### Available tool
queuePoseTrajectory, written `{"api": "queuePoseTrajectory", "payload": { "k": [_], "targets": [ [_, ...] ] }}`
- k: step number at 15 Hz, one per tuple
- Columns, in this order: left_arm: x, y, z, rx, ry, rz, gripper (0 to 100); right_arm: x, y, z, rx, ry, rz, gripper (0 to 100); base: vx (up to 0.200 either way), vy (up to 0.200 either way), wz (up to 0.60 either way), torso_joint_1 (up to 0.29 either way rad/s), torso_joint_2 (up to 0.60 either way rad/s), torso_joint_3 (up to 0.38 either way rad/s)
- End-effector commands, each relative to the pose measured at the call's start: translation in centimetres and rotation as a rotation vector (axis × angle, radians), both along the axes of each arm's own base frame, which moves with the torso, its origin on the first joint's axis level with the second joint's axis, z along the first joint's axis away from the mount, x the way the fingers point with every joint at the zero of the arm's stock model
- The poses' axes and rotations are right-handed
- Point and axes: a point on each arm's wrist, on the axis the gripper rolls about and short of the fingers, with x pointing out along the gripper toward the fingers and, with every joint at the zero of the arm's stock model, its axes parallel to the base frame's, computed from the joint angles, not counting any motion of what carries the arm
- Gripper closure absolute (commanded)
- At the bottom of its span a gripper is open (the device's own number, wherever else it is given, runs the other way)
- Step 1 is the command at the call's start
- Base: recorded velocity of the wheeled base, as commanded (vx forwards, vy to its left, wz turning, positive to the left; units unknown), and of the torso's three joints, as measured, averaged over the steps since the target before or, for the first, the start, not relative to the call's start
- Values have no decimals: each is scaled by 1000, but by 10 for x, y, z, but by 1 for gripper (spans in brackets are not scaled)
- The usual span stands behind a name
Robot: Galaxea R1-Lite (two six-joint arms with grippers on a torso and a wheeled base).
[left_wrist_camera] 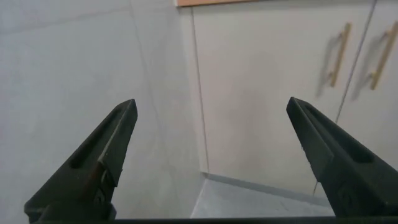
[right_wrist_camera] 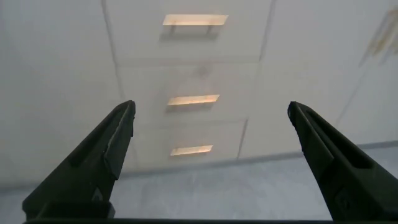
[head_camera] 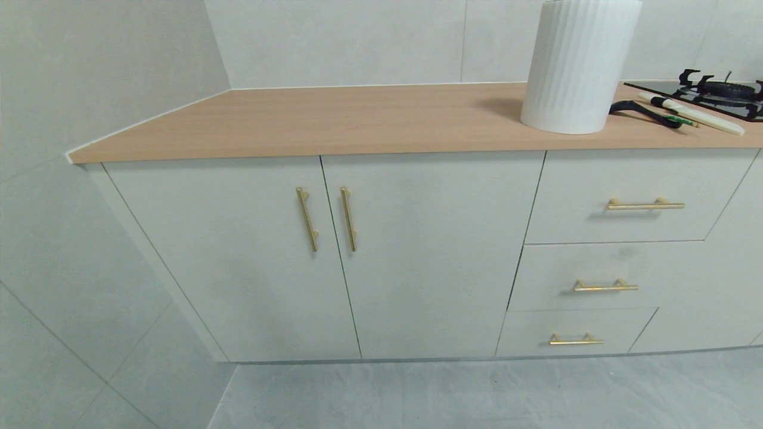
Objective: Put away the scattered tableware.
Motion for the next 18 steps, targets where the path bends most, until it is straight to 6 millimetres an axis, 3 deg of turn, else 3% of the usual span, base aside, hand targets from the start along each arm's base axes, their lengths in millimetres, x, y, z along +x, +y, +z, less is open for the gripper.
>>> {"api": "queuePoseTrajectory", "payload": {
  "k": [1,8,18],
  "targets": [
    [14,-2,-37,25,71,-72,0,4,1,-13,0,57,48,0,0,0,0,0,0,0],
    [16,-8,-52,-87,183,-331,0,4,4,-18,14,111,165,0,0,0,0,0,0,0],
    [16,-8,-51,-94,172,-337,0,4,4,-18,22,107,163,0,0,0,0,0,0,0]
  ]
}}
